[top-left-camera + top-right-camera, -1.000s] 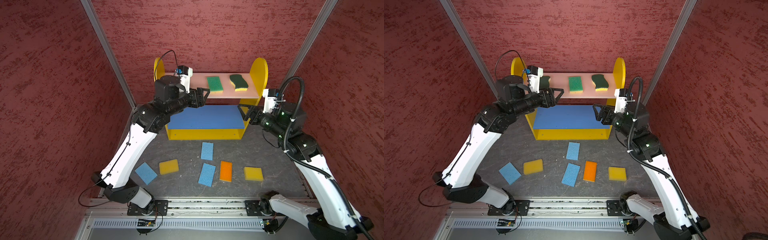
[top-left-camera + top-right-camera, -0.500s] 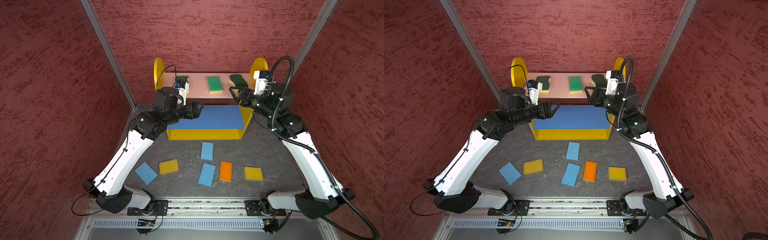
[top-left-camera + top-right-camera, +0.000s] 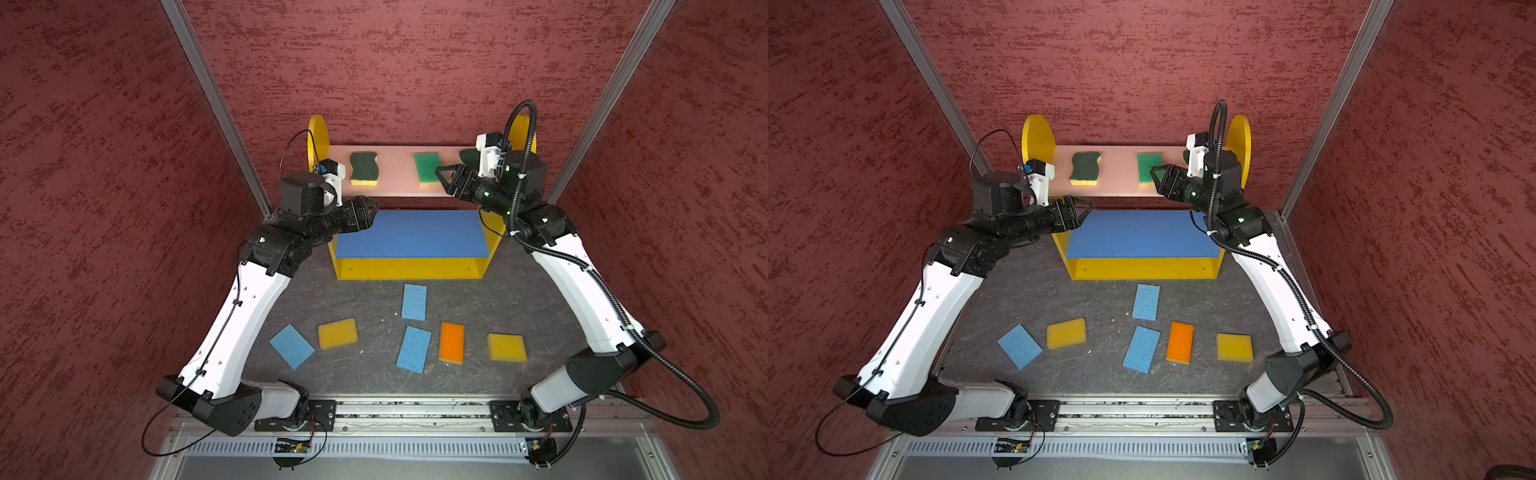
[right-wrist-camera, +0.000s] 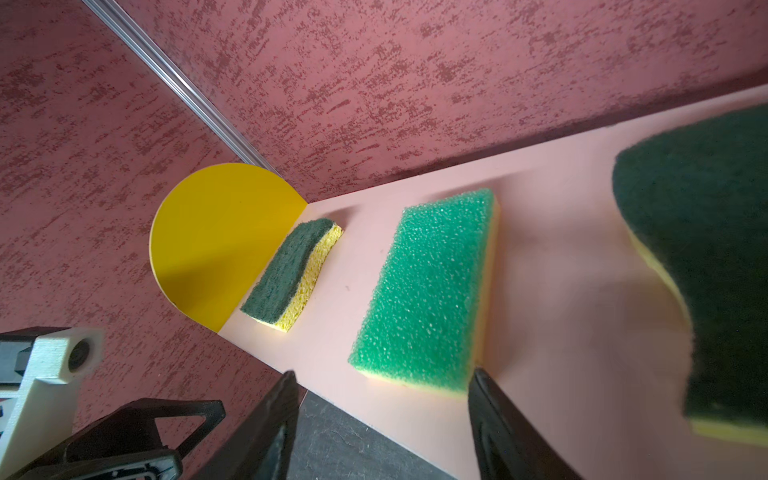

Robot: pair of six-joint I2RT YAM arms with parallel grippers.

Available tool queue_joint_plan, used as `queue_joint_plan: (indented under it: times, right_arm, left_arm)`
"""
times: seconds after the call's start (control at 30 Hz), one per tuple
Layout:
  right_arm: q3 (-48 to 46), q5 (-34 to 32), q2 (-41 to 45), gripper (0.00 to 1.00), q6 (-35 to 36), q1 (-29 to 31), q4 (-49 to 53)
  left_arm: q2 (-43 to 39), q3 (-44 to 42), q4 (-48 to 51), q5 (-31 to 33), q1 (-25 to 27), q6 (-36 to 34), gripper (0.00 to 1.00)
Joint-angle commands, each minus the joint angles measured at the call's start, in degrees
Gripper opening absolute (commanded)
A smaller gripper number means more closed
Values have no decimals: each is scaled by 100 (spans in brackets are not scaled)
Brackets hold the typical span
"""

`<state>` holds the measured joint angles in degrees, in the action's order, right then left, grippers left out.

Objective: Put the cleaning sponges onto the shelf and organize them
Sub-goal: 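Reach the right gripper to the shelf-end wavy sponge while the left hovers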

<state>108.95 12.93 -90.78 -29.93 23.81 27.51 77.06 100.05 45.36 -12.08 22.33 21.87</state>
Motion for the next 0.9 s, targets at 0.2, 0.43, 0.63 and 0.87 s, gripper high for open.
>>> queue_joint_plan:
  times: [0.2, 0.43, 0.63, 0.87]
  right_arm:
    - [518, -595, -264, 66, 128, 26, 328]
    - [937, -583, -681, 64, 163, 26, 554]
    - [1105, -623, -849, 62, 181, 27, 679]
    - [1213, -625, -960, 57, 215, 34, 784]
  left_arm:
    - [-403, -147, -186, -220, -27, 63, 72]
    - [-507, -191, -127, -137, -35, 11, 72]
    - [-551, -236, -111, -97, -66, -7, 72]
    - [-689, -362, -148, -84, -140, 2, 72]
